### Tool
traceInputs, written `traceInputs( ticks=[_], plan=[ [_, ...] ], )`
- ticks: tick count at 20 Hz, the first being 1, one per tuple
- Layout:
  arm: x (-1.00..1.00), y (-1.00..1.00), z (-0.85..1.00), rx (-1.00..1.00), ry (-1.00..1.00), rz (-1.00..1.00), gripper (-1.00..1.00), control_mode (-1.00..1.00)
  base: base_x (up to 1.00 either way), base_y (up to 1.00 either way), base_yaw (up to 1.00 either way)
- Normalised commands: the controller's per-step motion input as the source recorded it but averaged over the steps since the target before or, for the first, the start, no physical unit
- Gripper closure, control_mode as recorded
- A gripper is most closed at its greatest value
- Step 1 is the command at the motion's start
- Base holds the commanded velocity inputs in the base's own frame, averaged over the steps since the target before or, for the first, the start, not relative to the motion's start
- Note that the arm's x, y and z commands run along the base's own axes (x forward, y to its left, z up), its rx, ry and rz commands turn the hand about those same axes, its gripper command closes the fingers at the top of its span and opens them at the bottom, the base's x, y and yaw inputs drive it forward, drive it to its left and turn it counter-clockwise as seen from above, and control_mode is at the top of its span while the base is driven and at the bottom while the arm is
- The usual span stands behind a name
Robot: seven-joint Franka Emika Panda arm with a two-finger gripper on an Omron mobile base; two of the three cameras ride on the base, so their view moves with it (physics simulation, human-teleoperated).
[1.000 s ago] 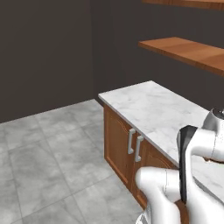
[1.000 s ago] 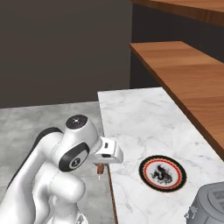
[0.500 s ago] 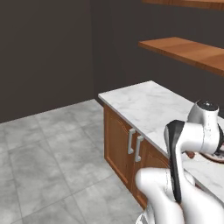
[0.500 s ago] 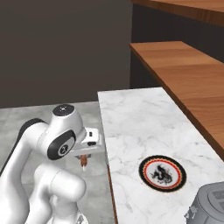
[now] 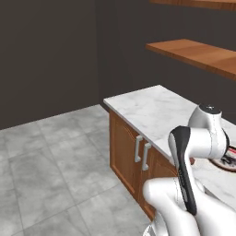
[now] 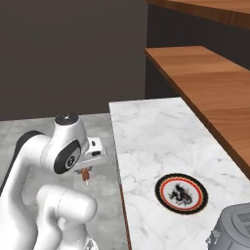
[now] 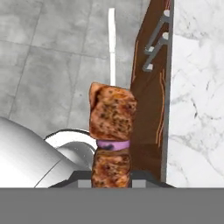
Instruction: Place the cold items (banana and pear) from the fridge in one tupperware on the dining counter. Place the warm items (hot dog and kebab skewer) in the stove area in another tupperware.
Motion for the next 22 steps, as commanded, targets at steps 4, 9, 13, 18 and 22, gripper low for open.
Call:
traceInputs(
  ticks=[4,9,13,18,22],
  plan=[
    [0.00,0.00,0.00,0.00,0.00,0.00,1.00,1.00,-0.05,0.35,0.26],
    [0.00,0.00,0.00,0.00,0.00,0.00,1.00,1.00,-0.11,0.46,0.43],
    [0.00,0.00,0.00,0.00,0.00,0.00,1.00,1.00,-0.23,0.15,0.64],
    [0.00,0.00,0.00,0.00,0.00,0.00,1.00,1.00,-0.23,0.06,0.75],
    [0.00,0.00,0.00,0.00,0.00,0.00,1.00,1.00,-0.14,0.06,0.77]
  ],
)
